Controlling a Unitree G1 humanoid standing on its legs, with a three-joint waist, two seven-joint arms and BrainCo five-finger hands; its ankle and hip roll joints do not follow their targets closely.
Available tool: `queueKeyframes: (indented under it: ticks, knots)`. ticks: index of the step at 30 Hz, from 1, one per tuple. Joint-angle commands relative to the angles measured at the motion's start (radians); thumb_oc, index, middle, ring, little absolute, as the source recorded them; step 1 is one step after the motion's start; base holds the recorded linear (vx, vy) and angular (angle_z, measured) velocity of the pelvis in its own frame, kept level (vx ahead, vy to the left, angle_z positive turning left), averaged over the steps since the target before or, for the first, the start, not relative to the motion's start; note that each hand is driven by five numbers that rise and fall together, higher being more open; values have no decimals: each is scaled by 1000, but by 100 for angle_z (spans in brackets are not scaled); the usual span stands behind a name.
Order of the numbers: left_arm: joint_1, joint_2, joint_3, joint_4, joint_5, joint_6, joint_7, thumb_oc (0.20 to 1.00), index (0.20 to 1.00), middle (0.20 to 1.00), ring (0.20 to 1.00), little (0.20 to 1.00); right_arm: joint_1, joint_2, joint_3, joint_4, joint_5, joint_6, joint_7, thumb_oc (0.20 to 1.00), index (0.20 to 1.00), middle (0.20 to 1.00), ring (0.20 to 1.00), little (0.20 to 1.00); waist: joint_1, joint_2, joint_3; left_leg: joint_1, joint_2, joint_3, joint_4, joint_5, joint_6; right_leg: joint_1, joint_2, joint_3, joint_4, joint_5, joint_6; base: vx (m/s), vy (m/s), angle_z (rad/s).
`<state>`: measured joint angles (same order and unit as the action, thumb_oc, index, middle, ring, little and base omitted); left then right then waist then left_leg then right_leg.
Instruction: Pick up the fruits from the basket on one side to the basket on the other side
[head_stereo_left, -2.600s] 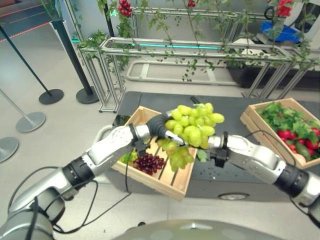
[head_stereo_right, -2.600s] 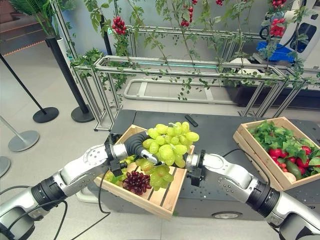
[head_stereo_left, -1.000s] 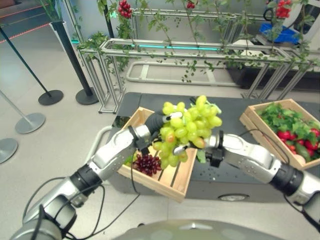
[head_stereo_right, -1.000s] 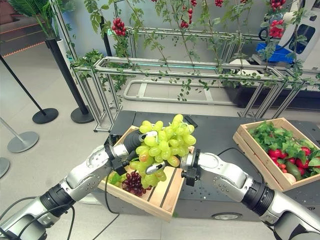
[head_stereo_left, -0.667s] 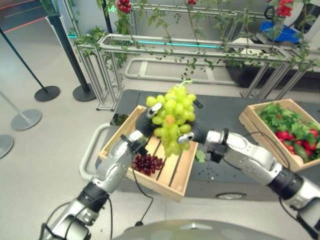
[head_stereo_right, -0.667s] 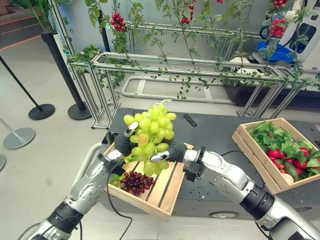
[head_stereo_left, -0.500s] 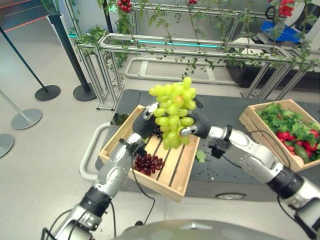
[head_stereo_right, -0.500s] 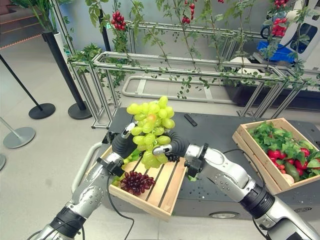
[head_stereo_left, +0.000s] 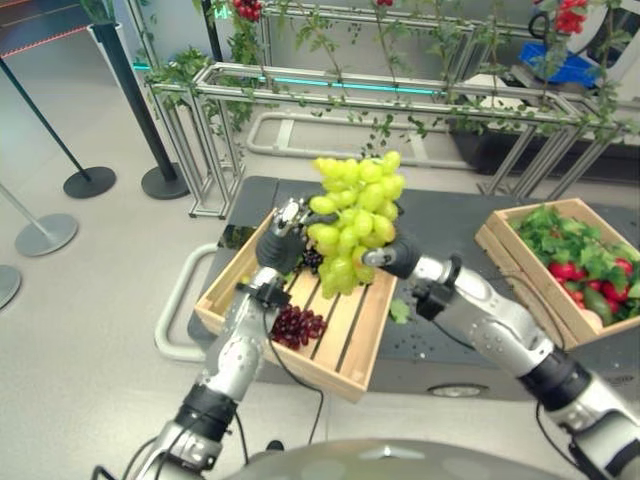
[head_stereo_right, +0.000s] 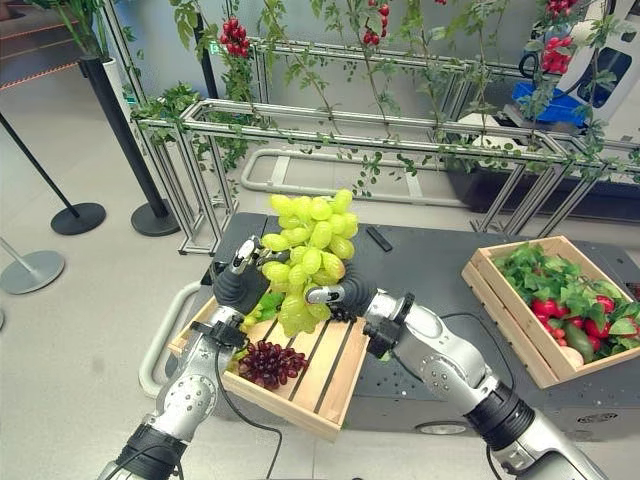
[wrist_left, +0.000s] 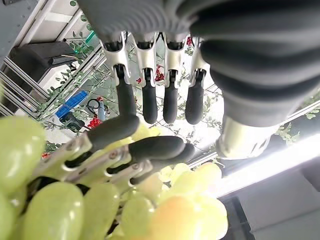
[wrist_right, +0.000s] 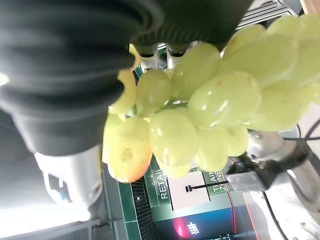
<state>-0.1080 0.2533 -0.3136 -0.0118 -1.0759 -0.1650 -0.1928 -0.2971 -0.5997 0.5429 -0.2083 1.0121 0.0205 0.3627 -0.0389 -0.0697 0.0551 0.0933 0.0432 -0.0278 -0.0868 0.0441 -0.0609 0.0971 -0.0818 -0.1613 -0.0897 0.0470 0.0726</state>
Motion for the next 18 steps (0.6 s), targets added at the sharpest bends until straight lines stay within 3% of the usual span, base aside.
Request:
queueKeyframes:
  ticks: [1, 7, 8, 9, 10, 18]
  knots:
    - [-38, -4, 8, 48, 6, -58, -4, 200, 200, 200, 200, 200, -42, 35, -50, -33, 54, -82, 21, 1000, 1000, 1000, 1000, 1000, 11, -33, -37, -12, -39, -5, 43, -75, 44, -43, -27, 0, 137, -82, 58, 0, 0, 0]
    - [-44, -1, 1, 57, 26, -59, -10, 222, 222, 222, 222, 222, -44, 33, -43, -35, 49, -78, 24, 1000, 1000, 1000, 1000, 1000, 11, -32, -36, -12, -39, -4, 45, -75, 43, -43, -27, -2, 137, -81, 58, 0, 0, 0]
    - [-45, -1, 1, 58, 25, -59, -11, 555, 555, 555, 555, 555, -45, 32, -41, -35, 48, -78, 27, 1000, 1000, 1000, 1000, 1000, 12, -32, -35, -13, -39, -5, 46, -75, 43, -44, -27, -2, 138, -81, 58, 0, 0, 0]
    - [-47, 2, 1, 56, 31, -61, -12, 1000, 1000, 1000, 1000, 1000, -48, 28, -42, -43, 39, -77, 32, 231, 231, 231, 231, 231, 12, -32, -35, -12, -39, -6, 45, -76, 43, -43, -26, -2, 137, -82, 58, 0, 0, 0]
    - [-47, 1, -1, 57, 31, -61, -14, 1000, 1000, 1000, 1000, 1000, -47, 31, -44, -39, 39, -81, 31, 200, 200, 200, 200, 200, 12, -32, -35, -13, -40, -6, 47, -76, 43, -44, -26, -2, 138, -82, 58, 0, 0, 0]
    - [-48, 0, 3, 60, 41, -66, -18, 1000, 1000, 1000, 1000, 1000, -49, 28, -57, -48, 24, -89, 38, 200, 200, 200, 200, 200, 10, -31, -34, -13, -40, -4, 49, -78, 44, -44, -28, 0, 139, -83, 59, 0, 0, 0]
